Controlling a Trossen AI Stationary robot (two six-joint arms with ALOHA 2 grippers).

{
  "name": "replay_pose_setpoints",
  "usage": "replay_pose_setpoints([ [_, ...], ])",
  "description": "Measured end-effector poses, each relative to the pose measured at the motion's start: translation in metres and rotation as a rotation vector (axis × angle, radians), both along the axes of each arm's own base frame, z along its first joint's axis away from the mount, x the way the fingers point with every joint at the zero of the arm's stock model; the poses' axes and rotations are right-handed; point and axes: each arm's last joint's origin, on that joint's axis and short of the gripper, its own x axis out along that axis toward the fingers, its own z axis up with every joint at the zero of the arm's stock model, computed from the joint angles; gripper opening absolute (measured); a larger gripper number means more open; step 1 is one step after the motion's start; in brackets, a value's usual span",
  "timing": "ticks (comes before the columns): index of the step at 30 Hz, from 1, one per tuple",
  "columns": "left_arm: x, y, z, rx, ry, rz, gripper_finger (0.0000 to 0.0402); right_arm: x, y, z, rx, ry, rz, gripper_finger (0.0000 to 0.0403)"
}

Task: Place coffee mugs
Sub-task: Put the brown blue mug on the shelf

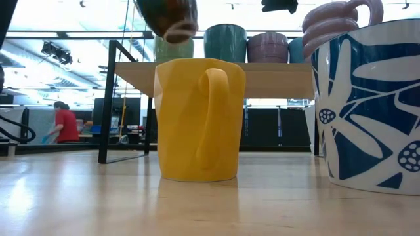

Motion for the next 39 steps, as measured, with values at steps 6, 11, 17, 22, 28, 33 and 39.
replay_pose_setpoints([
  [6,0.011,0.000,-0.020,0.063,0.103,-0.034,0.0039,0.000,0.000,0.000,0.003,0.004,0.002,0.0169],
  [11,0.016,-0.001,-0.034,0.076,0.187,-0.040,0.0039,0.000,0.000,-0.001,0.004,0.004,0.003,0.0169],
  [17,0.018,-0.001,-0.037,0.077,0.192,-0.035,0.0039,0.000,0.000,-0.001,0.017,0.002,0.006,0.0169],
  [22,0.019,-0.001,-0.037,0.071,0.191,-0.022,0.0039,0.000,0.001,-0.001,0.033,-0.003,0.020,0.0169],
  [28,0.019,0.000,-0.044,0.071,0.222,-0.019,0.0039,0.000,0.001,-0.001,0.033,-0.003,0.020,0.0169],
  [33,0.018,0.000,-0.048,0.068,0.238,-0.018,0.0039,0.000,0.002,-0.001,0.045,-0.008,0.040,0.0169],
  [39,0.018,0.000,-0.049,0.086,0.242,-0.001,0.0090,0.000,0.002,-0.001,0.049,-0.008,0.041,0.0169],
])
